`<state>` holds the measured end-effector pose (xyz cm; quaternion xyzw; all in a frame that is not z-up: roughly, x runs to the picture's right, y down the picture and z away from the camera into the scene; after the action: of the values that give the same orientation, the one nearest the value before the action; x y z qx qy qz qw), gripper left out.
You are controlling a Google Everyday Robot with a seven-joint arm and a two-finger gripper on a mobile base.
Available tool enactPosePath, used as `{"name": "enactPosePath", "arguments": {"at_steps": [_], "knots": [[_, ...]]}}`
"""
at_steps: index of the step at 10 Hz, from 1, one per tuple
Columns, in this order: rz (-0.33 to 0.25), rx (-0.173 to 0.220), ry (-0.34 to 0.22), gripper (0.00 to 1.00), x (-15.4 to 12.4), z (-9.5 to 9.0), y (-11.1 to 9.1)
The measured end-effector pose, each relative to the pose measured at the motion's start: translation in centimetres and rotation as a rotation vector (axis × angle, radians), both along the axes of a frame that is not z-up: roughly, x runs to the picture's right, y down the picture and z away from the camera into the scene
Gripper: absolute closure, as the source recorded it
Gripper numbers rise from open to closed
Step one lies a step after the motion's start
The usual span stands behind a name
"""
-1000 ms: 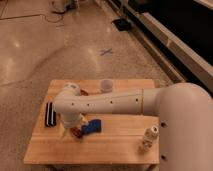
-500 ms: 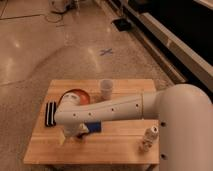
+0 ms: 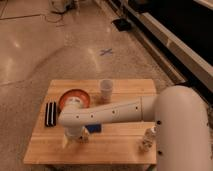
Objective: Drag the pepper across the table
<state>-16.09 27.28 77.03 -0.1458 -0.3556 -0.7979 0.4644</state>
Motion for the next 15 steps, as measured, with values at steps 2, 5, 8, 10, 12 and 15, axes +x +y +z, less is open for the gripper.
{"name": "enactPosePath", "arguments": {"at_steps": [2,5,8,10,12,15], "knots": [[-0.001,-0.006,0.007,0.48,0.3,0.5,0.1],[0.019,-0.008,0.022,0.79,0.5,0.8,-0.7],[0.021,0.001,0.047,1.00,2.3,0.8,-2.0],[0.000,0.002,0.053,1.00,4.1,0.8,-2.0],[-0.018,0.008,0.028,1.00,5.5,0.7,-1.8],[-0.058,0.040,-0.055,1.00,7.6,0.4,-1.6]]}}
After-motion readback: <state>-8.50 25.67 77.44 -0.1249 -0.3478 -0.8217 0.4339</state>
